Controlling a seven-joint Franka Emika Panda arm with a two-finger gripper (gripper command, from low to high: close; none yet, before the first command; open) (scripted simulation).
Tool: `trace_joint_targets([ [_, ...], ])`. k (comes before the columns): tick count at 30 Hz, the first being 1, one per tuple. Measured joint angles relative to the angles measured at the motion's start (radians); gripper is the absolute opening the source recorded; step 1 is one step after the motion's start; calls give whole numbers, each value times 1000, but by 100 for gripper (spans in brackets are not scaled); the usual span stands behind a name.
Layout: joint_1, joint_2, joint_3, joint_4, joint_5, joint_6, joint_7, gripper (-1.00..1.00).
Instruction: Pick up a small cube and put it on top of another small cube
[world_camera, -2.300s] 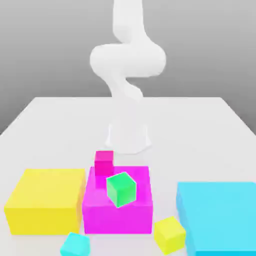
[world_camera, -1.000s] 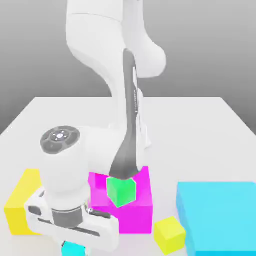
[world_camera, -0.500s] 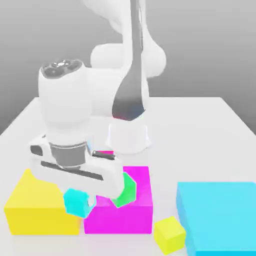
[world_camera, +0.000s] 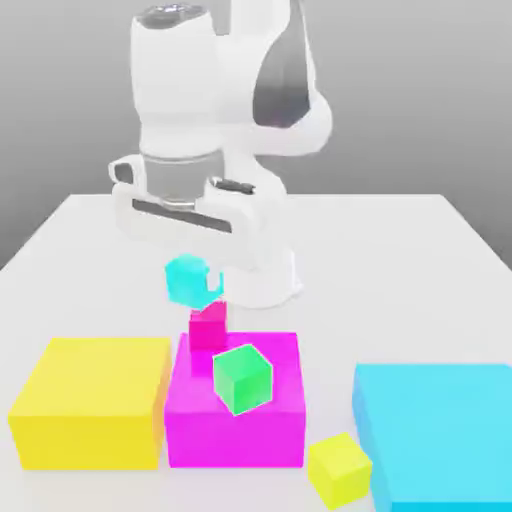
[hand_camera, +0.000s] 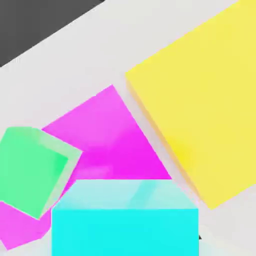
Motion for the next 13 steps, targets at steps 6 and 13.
trace_joint_targets([
  [6, -25, -50, 25, -102, 3, 52, 45, -100],
  [13, -28, 60, 29, -145, 3, 205, 46, 100],
])
